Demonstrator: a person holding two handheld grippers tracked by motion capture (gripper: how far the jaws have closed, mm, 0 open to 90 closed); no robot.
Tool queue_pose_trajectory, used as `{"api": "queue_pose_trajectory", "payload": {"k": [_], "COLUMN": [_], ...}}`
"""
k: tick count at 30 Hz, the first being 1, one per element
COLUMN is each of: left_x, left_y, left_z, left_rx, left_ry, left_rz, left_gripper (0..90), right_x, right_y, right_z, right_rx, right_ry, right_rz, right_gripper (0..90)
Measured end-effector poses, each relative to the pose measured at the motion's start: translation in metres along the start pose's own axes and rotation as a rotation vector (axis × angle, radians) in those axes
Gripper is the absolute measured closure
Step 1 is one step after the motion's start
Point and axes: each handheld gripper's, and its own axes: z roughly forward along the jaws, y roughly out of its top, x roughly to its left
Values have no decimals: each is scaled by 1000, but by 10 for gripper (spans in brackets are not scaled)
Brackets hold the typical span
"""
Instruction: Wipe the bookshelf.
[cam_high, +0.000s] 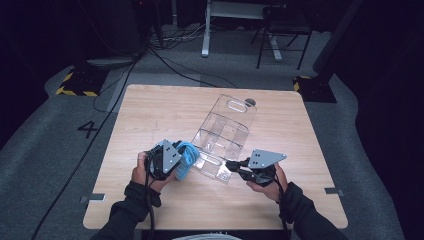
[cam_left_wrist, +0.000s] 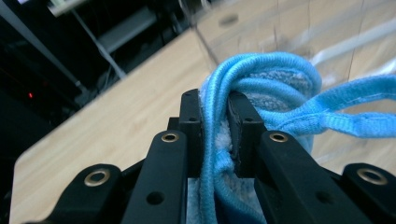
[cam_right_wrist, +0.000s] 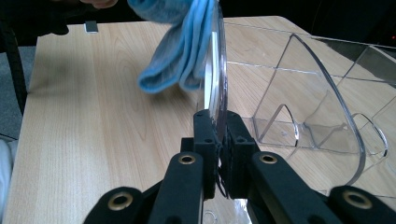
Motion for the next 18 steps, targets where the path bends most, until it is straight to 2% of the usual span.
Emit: {"api": "queue_pose_trajectory", "payload": {"k": [1, 3, 9, 10, 12, 15, 18], "left_x": [-2, -7, -29, -34, -38, -55, -64], "left_y": [4, 10, 18, 18, 19, 23, 26], "left_z": [-2, -3, -4, -3, -2, 2, 6], "left_rx": [-28, -54, -94, -109, -113, -124, -126], "left_ry": [-9, -26, -62, -86, -101, -130, -139], "left_rz": [-19, -12, 3, -6, -4, 27, 51], "left_gripper": [785, 786, 786, 786, 787, 787, 787], "right_x": [0, 0, 0, 0, 0, -1, -1], "right_y": [0, 0, -1, -1, -1, -1, -1], "right_z": [0, 0, 0, 0, 0, 0, 0], "right_rx": [0, 0, -3, -3, -3, -4, -5], "right_ry": [1, 0, -1, -1, -2, -2, -6], "right_rz": [0, 0, 3, 4, 4, 7, 12], "right_gripper": [862, 862, 862, 862, 863, 863, 863]}}
